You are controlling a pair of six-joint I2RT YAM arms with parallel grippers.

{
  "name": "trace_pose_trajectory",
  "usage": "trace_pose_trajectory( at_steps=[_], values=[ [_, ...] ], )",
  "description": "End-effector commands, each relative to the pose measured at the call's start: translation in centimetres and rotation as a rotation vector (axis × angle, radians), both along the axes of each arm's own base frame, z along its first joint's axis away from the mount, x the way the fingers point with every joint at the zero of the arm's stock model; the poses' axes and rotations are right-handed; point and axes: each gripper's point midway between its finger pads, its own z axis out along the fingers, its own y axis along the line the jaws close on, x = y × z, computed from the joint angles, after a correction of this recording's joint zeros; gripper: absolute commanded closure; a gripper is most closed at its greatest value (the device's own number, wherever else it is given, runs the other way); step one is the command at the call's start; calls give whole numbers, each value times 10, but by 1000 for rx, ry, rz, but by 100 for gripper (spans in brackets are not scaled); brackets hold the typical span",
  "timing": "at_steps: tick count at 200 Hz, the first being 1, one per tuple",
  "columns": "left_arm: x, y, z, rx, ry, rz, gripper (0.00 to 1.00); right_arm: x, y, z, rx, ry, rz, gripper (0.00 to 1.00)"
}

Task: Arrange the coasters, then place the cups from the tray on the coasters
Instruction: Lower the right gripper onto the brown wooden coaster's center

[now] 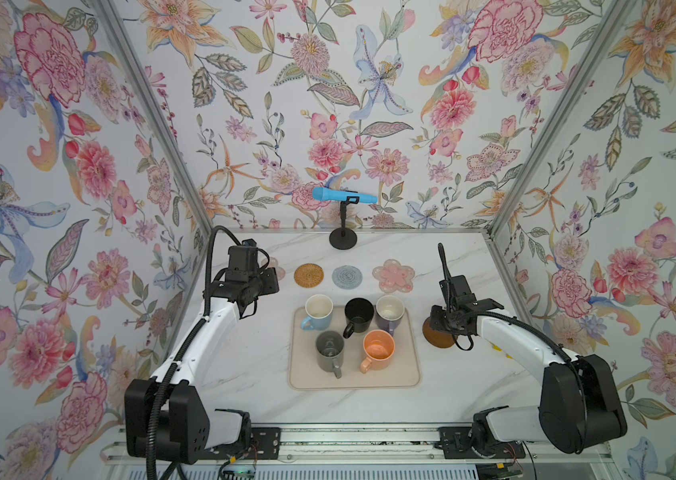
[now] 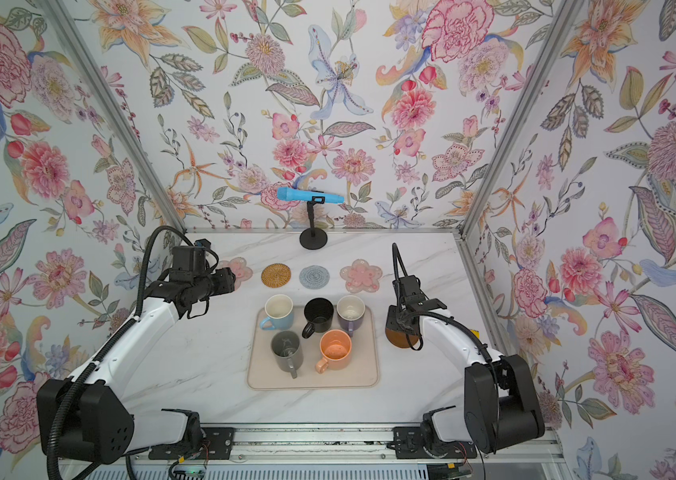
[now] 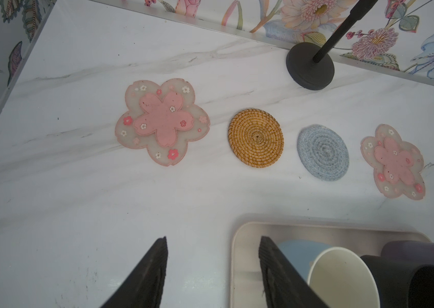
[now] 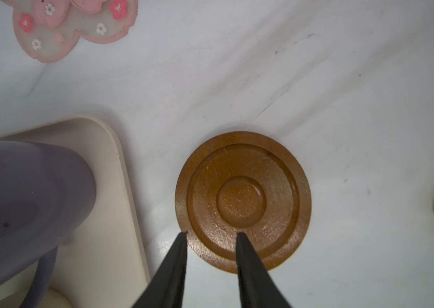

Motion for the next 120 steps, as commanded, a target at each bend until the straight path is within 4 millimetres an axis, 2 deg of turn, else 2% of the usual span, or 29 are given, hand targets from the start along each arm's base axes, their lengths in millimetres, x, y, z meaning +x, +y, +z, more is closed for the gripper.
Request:
trace_pose_trajectory(
  at_steps=[1, 120],
  values=[
    [-8, 1, -1, 2, 0, 20, 41, -3, -4, -15, 5, 33, -6, 68],
    [-8, 9, -4, 41, 17, 46, 41, -5, -13, -59, -9, 133, -42, 69]
  ],
)
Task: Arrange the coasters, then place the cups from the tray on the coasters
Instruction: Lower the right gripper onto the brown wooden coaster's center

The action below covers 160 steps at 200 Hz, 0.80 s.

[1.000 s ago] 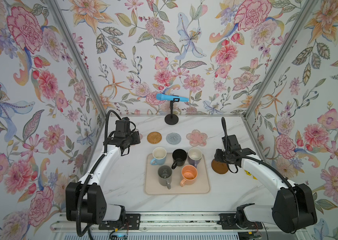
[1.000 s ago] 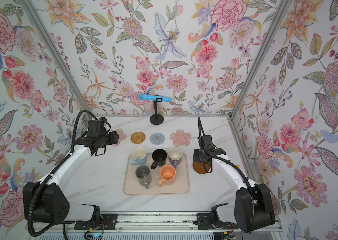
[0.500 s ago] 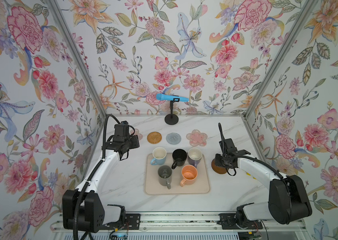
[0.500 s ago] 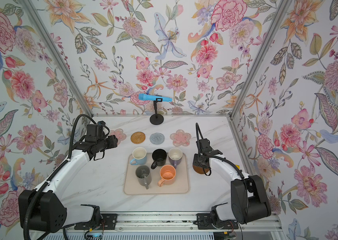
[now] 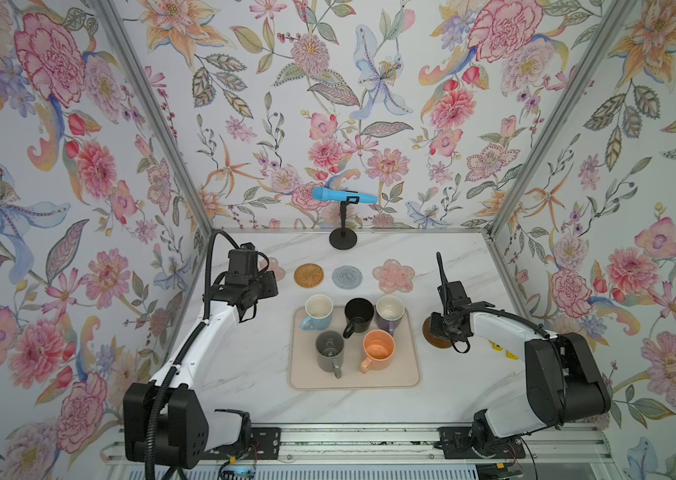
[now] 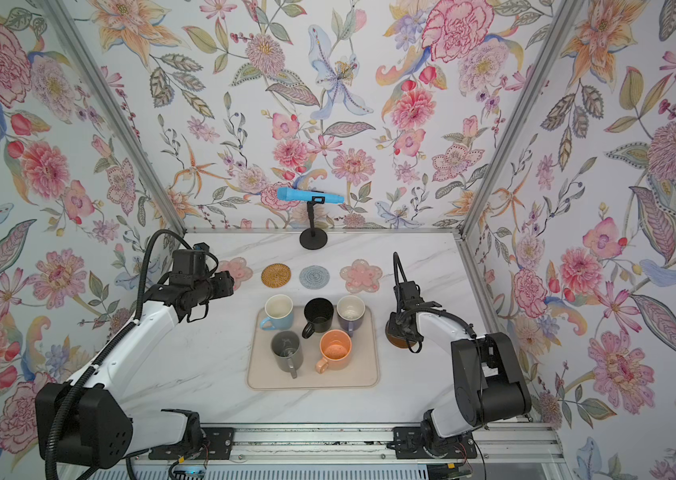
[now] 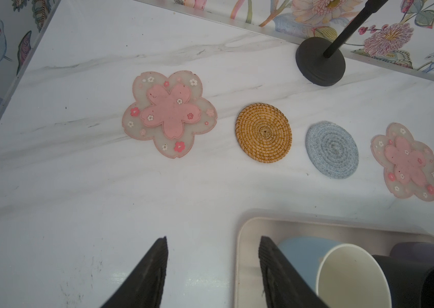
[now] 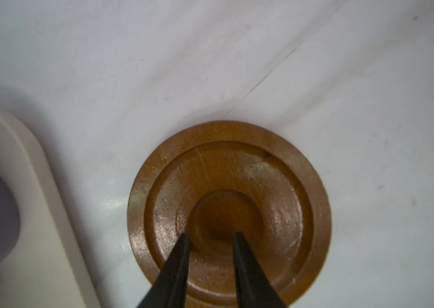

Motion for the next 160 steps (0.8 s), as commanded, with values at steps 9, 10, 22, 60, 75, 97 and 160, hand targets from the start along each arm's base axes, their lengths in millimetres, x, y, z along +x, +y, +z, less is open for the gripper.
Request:
trace_pose_trajectory(
  at_steps=[9, 10, 22, 60, 75, 97, 160],
  values=[
    [-4, 4, -2, 29, 17, 21, 41, -6, -3, -19, -9, 59, -9, 69],
    [-4, 4, -2, 28, 17, 22, 41, -6, -3, -19, -9, 60, -10, 69],
    [-4, 4, -3, 28, 17, 22, 41, -6, -5, -22, -13, 66, -14, 69],
    [0, 4, 0, 27, 13, 23, 42, -2, -6, -29, -9, 83, -25, 69],
    [1, 4, 1, 25, 10, 25, 42, 2, -5, -30, -9, 84, -30, 69],
    [3, 3, 1, 21, 8, 28, 42, 8, -6, -31, -17, 86, -35, 69],
    [4, 1, -11, 13, 28, 23, 43, 46, -5, -32, -9, 70, -51, 69]
  ],
)
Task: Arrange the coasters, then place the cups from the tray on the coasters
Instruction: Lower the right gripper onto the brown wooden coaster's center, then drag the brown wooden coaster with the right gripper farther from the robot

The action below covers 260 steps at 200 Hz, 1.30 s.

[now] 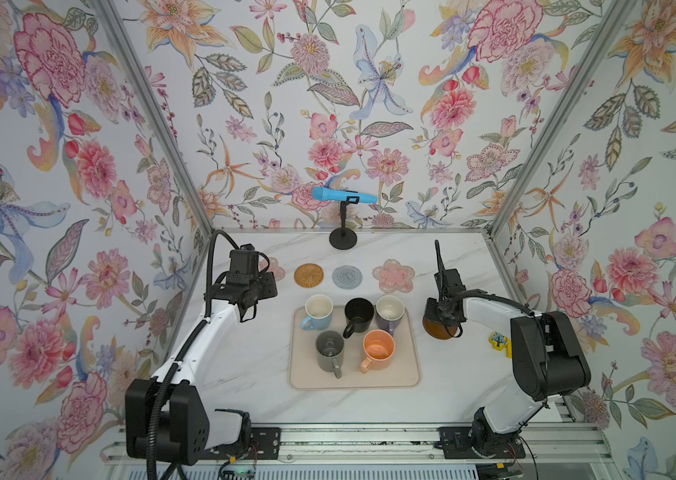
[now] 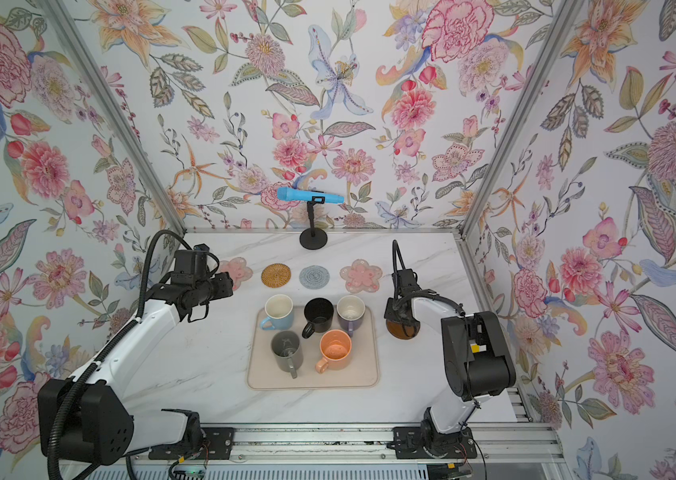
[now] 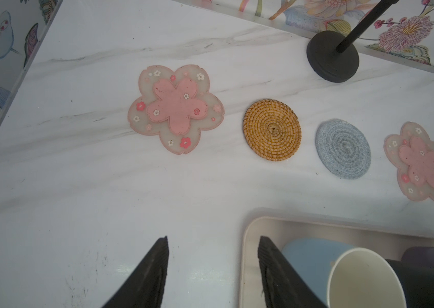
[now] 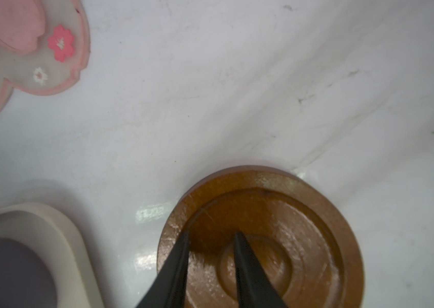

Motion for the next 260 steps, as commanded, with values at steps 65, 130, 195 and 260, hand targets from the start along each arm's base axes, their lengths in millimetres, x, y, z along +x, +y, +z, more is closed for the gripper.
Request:
trace_pose_trajectory(
  at_steps=[65, 130, 195, 260],
  values=[
    [10, -2, -10, 18, 21, 2, 43, 26, -15, -39, -14, 123, -44, 69],
    [21, -6, -22, 3, 36, 0, 43, 66, -26, -33, -18, 102, -51, 69],
    [33, -11, -32, -14, 40, 4, 44, 95, -31, -35, -27, 99, -37, 68],
    [40, -13, -27, -21, 21, 5, 45, 124, -32, -30, 2, 62, -44, 69]
  ],
)
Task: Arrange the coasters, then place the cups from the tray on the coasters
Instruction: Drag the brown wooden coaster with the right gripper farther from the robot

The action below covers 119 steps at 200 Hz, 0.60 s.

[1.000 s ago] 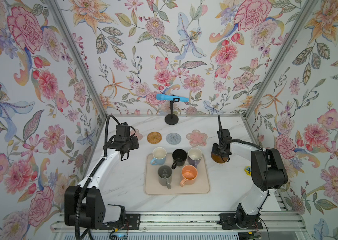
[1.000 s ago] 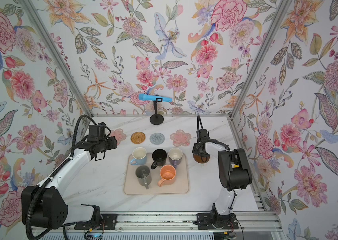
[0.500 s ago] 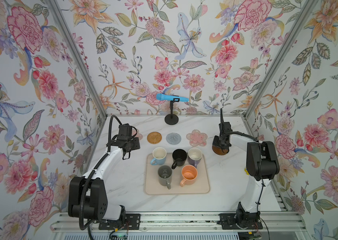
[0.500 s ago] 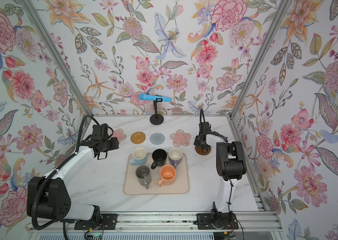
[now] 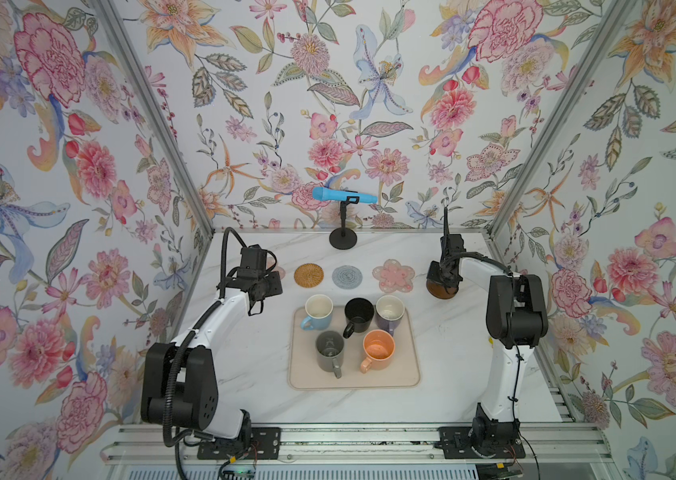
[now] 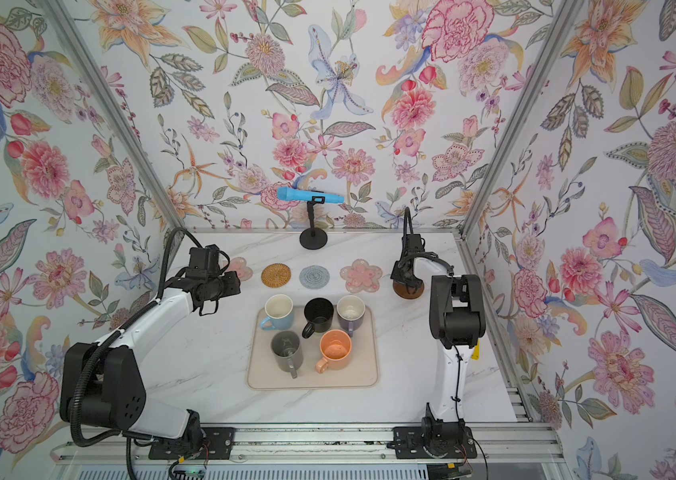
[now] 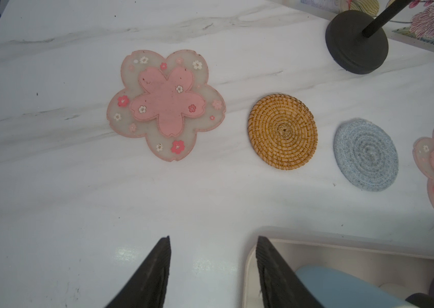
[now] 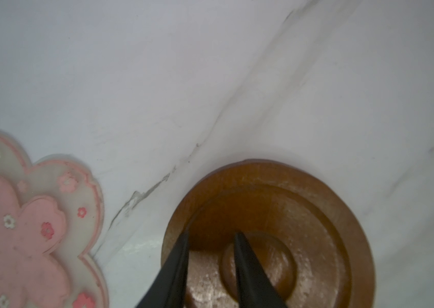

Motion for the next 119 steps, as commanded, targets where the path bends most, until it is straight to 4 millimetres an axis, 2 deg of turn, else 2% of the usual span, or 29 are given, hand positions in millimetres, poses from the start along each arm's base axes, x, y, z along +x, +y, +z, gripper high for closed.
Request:
trace_pose_trajectory(
  at_steps=[1, 72, 119],
  values=[
    [9, -5, 10, -13, -26, -1, 45, -19, -1, -33, -4, 127, 20, 69],
    [11, -8, 8, -17, -22, -7, 45, 8, -3, -32, 1, 107, 34, 69],
    [13, -10, 5, -18, -18, -9, 45, 13, -2, -34, 9, 107, 29, 69]
  ],
)
